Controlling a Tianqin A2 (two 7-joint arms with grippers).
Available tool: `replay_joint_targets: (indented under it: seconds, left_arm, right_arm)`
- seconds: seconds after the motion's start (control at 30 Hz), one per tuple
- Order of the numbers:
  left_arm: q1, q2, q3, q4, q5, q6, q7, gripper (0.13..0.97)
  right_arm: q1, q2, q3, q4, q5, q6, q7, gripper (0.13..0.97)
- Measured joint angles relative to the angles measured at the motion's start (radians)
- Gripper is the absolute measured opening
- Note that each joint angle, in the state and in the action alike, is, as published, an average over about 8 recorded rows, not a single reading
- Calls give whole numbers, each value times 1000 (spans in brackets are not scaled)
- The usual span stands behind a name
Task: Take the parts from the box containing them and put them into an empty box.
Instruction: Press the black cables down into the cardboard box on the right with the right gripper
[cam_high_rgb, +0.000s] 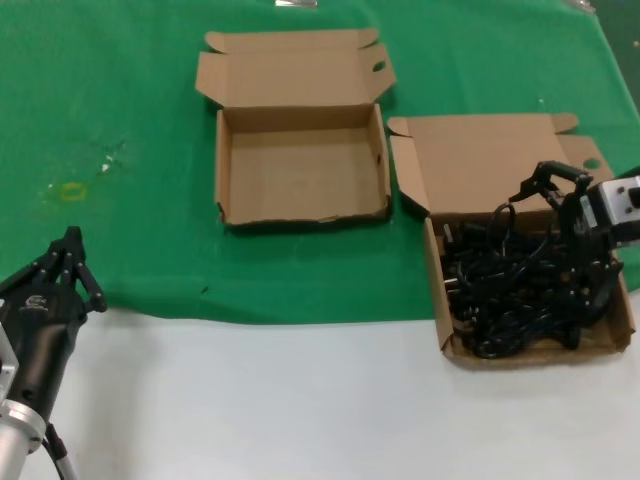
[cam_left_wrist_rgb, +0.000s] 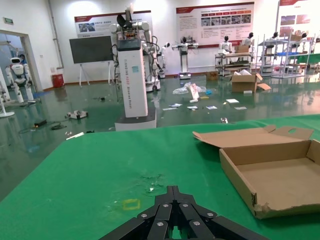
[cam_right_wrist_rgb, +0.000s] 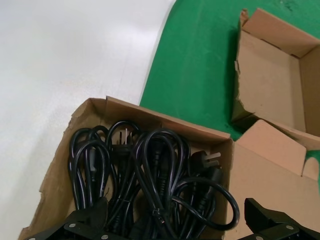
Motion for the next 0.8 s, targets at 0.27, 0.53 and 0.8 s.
replay_joint_targets:
  seconds: [0.27, 0.53, 0.8]
  left_arm:
    - [0, 0, 0, 0, 0, 0, 0, 144]
    - [0, 0, 0, 0, 0, 0, 0, 144]
    - [0, 0, 0, 0, 0, 0, 0, 144]
  right_arm:
    - [48, -70, -8, -143, -19, 25, -96, 960]
    - [74, -106, -3, -211, -26, 49, -137, 940]
    - [45, -86, 0, -152, -31, 42, -103, 869]
